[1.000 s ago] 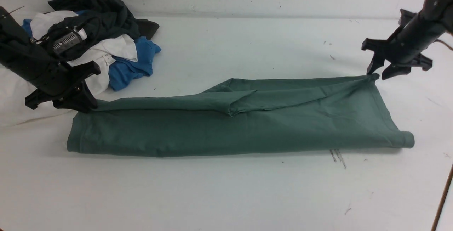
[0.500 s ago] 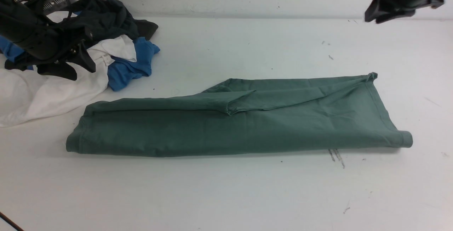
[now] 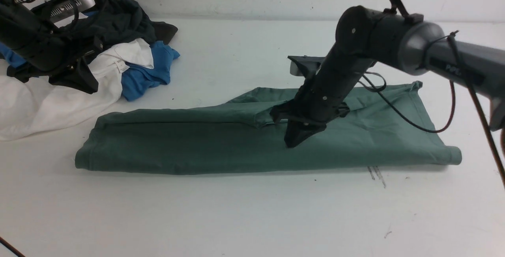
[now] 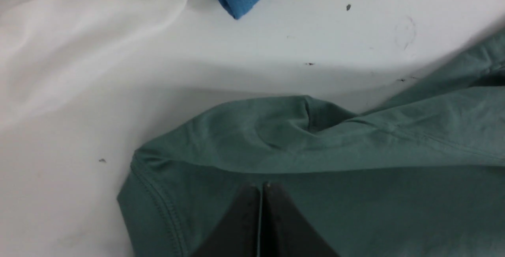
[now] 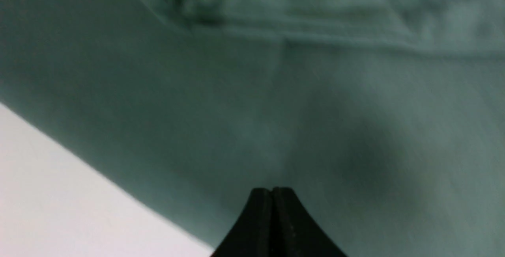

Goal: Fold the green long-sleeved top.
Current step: Use both arms to drag the lower edge of the fabric forward and fold it over the upper edge

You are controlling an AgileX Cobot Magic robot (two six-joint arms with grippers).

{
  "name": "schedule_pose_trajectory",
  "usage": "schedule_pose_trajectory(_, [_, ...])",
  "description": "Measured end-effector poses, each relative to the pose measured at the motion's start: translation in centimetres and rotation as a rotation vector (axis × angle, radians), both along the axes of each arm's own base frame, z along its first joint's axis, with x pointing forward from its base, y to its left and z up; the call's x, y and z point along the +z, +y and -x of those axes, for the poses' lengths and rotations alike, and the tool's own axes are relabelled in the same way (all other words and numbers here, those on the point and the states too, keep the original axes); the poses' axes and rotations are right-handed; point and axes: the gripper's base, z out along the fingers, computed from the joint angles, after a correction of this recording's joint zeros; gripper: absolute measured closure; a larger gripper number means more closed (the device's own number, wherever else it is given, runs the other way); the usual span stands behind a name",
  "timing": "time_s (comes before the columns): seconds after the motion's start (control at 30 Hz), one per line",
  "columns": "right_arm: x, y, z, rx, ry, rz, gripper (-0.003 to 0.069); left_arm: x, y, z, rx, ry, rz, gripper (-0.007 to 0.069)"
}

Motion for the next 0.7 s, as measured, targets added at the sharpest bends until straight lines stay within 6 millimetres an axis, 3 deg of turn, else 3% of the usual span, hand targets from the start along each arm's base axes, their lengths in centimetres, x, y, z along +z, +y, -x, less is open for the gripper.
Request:
schedule_pose_trajectory(0.27, [-2.5, 0.9, -1.7, -0.08, -0.069, -0.074, 0.0673, 0.0, 0.0, 0.0, -0.001, 0.0, 0.0, 0.0629])
schedule_pose_trajectory(0.37, [-2.8, 1.3, -3.3, -0.107, -0.179, -0.099, 0.0673, 0.0, 0.0, 0.0, -0.001, 0.001, 0.0, 0.0629])
schedule_pose_trajectory(0.47, [-1.5, 1.5, -5.7, -0.147, -0.385, -0.135, 0.0673, 0.0, 0.0, 0.0, -0.003, 0.005, 0.001, 0.0629])
schedule_pose_trajectory(0.57, [1.8, 0.4, -8.1, -0.218, -0.601, -0.183, 0.0673, 0.0, 0.0, 0.1, -0.004, 0.006, 0.002, 0.0629])
schedule_pose_trajectory(0.7, [4.2, -1.6, -9.0, -0.219, -0.596, -0.185, 0.0673, 0.0, 0.0, 0.1, -0.007, 0.01, 0.003, 0.0629])
